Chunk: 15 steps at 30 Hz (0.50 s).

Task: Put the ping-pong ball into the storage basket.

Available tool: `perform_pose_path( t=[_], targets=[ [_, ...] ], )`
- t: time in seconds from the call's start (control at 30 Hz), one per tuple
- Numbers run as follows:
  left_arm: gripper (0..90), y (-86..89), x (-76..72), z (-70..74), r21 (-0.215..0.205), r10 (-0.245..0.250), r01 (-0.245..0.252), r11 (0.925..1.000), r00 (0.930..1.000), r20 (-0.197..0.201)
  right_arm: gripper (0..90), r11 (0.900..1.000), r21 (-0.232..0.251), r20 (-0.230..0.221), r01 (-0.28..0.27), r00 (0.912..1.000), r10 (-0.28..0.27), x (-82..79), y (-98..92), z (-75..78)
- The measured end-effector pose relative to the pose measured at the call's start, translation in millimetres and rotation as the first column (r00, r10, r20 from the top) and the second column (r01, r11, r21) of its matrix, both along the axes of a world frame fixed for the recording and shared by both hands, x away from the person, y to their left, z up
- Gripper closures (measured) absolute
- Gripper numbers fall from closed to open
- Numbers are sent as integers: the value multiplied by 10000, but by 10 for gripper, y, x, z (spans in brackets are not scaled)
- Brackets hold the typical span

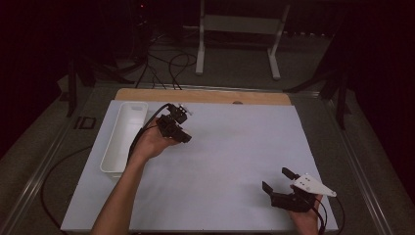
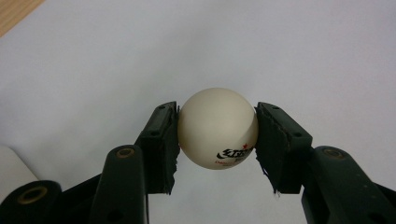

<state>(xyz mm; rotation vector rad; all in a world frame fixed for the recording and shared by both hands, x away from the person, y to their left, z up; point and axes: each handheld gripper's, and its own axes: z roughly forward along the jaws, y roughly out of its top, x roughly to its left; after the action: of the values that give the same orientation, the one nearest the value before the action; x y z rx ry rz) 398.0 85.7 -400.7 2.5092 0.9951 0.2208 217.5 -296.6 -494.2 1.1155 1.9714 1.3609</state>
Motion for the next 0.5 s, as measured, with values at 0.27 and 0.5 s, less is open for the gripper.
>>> perform_pose_path(
  t=[0.27, 0.5],
  targets=[
    [512, 24, 2, 23, -63, -49, 49, 10000, 10000, -12, 84, 10000, -13, 2, -23, 10000, 23, 0, 3, -1],
    [512, 60, -3, 50, -142, 0, 1, 9999, 10000, 82, 84, 10000, -15, 10, -16, 10000, 16, 0, -1, -1]
  ],
)
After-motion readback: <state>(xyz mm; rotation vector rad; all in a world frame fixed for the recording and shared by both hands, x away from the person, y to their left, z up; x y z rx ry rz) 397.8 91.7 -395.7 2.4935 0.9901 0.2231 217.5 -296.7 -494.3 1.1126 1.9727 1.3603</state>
